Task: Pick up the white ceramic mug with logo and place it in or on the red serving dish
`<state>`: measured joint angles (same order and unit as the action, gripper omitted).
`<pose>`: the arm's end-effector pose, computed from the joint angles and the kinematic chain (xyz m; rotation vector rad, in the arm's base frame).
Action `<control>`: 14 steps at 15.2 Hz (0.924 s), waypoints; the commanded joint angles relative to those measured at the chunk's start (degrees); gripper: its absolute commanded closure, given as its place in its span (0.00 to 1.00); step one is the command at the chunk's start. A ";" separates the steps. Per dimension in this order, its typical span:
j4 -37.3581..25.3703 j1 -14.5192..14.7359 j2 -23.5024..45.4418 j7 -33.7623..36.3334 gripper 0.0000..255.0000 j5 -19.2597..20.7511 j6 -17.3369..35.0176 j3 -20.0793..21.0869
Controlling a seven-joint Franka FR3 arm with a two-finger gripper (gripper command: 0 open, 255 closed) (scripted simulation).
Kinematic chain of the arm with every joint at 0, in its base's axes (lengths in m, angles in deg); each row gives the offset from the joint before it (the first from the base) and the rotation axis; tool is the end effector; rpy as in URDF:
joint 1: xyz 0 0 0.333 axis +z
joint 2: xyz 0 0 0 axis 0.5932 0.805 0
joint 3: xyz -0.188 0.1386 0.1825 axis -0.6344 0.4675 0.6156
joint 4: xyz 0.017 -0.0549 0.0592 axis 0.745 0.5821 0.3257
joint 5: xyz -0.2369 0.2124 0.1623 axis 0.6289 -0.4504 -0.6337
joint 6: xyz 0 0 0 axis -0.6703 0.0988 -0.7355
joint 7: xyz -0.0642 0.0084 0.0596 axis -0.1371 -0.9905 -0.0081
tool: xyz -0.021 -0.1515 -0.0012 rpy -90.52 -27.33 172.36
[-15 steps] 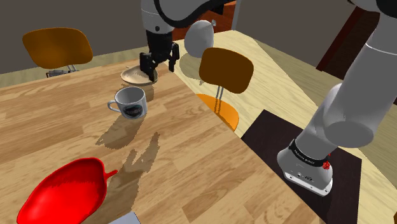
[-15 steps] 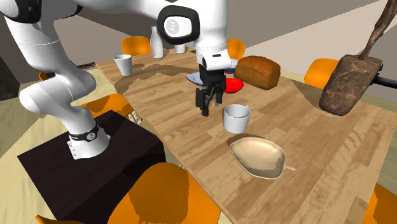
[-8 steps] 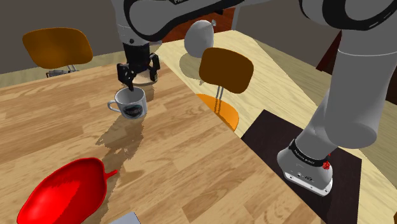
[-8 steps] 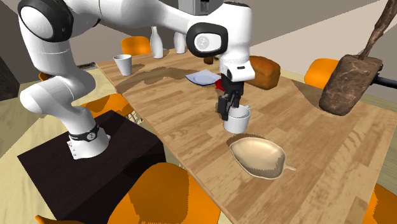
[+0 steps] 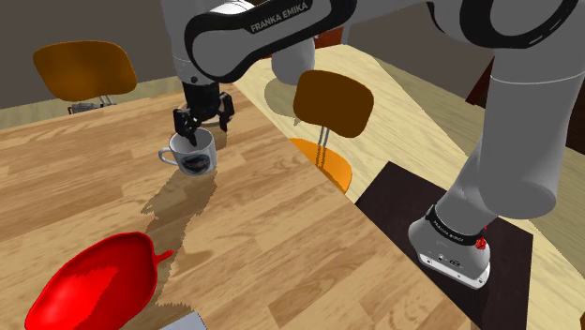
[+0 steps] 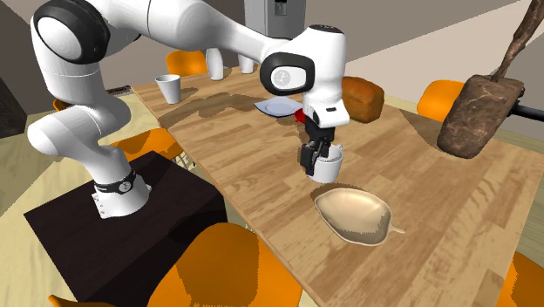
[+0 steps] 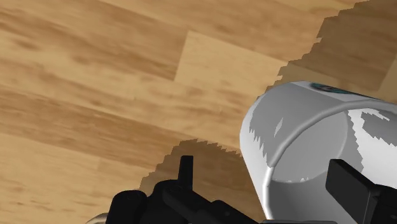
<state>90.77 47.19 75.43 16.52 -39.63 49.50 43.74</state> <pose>0.5665 0.2916 0.3591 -3.0933 0.0043 -0.0768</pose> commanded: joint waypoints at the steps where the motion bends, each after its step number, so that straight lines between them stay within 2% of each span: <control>1: 0.25 0.02 0.04 0.06 0.00 0.04 0.32 -0.01; 6: 0.24 0.02 0.04 0.05 0.00 0.04 0.31 -0.01; 7: 0.24 0.02 0.04 0.05 1.00 0.04 0.31 -0.01; 14: 0.24 0.02 0.04 0.05 1.00 0.03 0.31 -0.01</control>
<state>91.01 47.21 75.46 16.58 -39.59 49.80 43.74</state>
